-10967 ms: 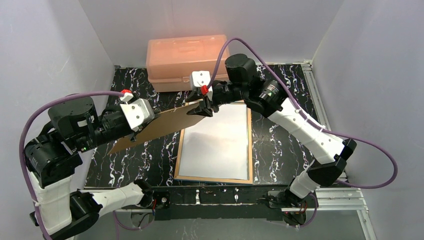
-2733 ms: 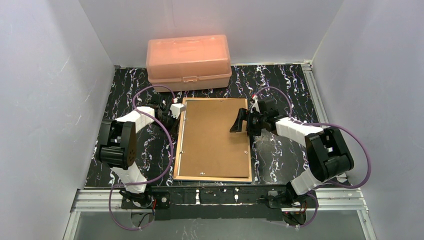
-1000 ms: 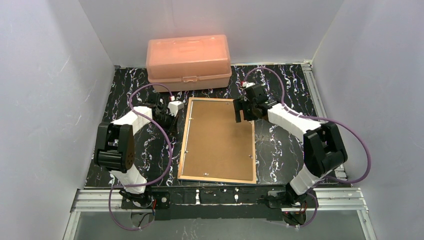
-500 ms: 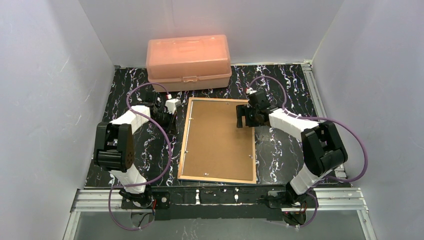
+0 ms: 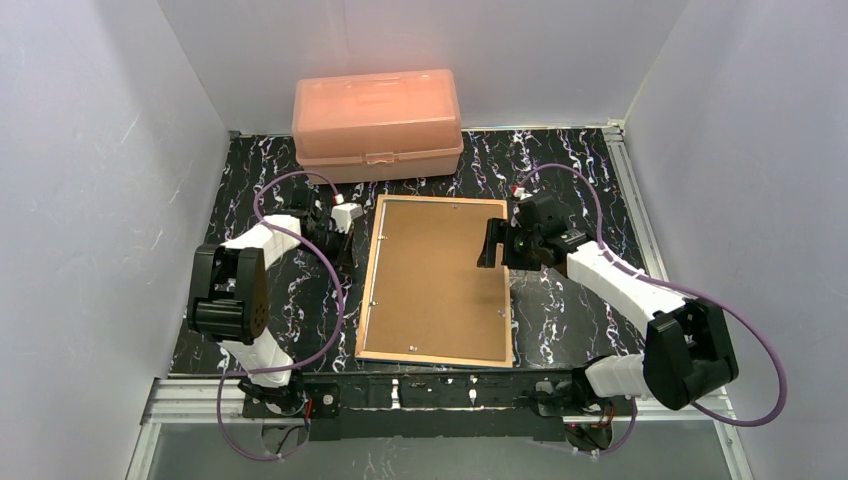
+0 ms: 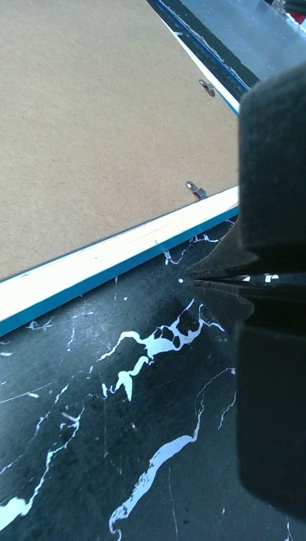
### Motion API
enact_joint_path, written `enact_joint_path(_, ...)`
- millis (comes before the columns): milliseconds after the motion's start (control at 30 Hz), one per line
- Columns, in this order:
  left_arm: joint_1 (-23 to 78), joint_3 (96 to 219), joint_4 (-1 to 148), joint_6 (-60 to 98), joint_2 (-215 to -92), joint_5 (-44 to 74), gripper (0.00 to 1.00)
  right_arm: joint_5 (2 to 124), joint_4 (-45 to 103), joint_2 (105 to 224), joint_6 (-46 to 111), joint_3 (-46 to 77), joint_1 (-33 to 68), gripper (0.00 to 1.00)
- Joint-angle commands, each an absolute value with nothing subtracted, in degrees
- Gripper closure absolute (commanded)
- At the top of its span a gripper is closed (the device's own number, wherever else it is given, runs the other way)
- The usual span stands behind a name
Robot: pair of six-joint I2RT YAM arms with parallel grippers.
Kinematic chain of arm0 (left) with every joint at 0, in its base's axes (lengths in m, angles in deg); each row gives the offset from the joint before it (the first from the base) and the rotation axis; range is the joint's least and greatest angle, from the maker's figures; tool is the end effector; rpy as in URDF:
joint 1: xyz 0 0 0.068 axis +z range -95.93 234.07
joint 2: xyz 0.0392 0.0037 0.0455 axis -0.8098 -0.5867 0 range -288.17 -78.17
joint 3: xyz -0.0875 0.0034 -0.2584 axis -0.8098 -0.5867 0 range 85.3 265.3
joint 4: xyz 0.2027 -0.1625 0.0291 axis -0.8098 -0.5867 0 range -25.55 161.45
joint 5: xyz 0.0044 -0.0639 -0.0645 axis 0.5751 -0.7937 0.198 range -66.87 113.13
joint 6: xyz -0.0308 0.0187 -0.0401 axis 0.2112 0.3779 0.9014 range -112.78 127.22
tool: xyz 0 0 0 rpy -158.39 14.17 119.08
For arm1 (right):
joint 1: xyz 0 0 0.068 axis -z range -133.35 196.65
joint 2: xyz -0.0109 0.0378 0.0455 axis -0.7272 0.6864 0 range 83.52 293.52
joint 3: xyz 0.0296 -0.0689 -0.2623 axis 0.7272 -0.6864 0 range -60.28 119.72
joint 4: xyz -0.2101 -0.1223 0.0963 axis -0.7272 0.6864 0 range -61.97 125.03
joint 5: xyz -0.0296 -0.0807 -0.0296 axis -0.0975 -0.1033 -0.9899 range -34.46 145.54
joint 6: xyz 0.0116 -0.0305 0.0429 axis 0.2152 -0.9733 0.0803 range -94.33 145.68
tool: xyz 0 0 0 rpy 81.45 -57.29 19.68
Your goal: Put the photo into the frame
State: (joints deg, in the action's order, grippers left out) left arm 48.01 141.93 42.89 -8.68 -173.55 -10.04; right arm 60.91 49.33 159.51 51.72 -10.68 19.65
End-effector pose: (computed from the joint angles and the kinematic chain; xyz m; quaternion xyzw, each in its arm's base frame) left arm 0.3095 -0.0525 0.1740 0.2341 0.9118 -0.2627 0.2118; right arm 0.2444 0.1283 0.2336 -0.0247 0.9314 0.2001 0.3031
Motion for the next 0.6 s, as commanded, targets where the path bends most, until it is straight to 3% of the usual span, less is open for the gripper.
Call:
enact_joint_path(0,48.1,140.0,42.6,-10.7,-172.0,-10.0,1.0,64.3,54.6,158.4,55.2,-12.4,19.9,0.14)
enact_joint_path(567,46.7,138.6,44.2,-10.9,-172.6,-9.7,1.0,69.4,52.1,157.3,57.5,-18.8,19.9,0.17)
